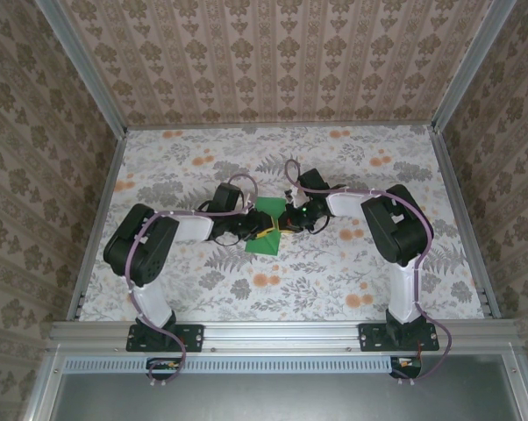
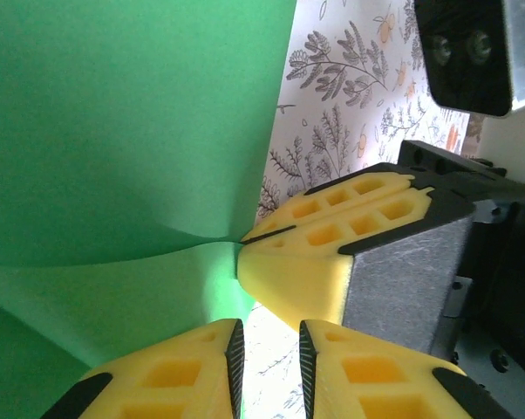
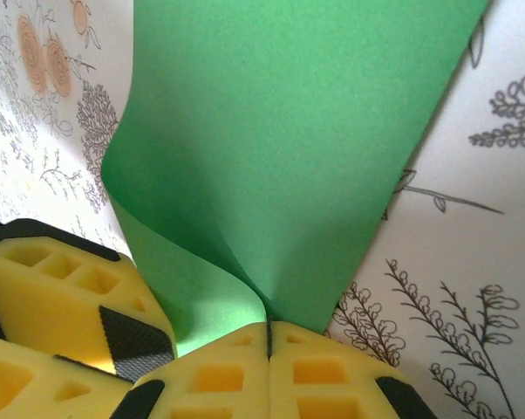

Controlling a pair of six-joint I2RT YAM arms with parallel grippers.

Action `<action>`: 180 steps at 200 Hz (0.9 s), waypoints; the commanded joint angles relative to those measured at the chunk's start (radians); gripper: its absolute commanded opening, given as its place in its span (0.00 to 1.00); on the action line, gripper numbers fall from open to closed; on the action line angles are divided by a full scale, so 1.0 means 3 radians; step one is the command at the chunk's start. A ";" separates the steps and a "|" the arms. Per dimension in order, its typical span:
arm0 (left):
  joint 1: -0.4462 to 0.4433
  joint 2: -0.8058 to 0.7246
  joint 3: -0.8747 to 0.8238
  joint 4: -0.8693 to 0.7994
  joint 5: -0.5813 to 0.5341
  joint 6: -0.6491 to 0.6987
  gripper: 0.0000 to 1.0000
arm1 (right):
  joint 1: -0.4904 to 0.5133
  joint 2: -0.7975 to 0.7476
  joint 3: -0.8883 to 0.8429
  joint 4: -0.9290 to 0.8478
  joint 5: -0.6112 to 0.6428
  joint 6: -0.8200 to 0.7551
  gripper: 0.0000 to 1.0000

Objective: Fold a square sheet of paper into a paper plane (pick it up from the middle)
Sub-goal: Fold the triangle a second time at the center of the table.

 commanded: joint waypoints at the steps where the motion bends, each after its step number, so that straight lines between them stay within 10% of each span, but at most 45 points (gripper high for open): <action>1: -0.0029 0.0049 0.0086 -0.0059 0.0063 0.0072 0.27 | -0.0018 0.0060 0.0103 -0.0105 0.0045 -0.0089 0.04; 180: -0.0033 -0.0138 0.0111 -0.0255 -0.0106 0.0221 0.23 | -0.0031 0.0010 0.0133 -0.0228 0.0152 -0.0180 0.04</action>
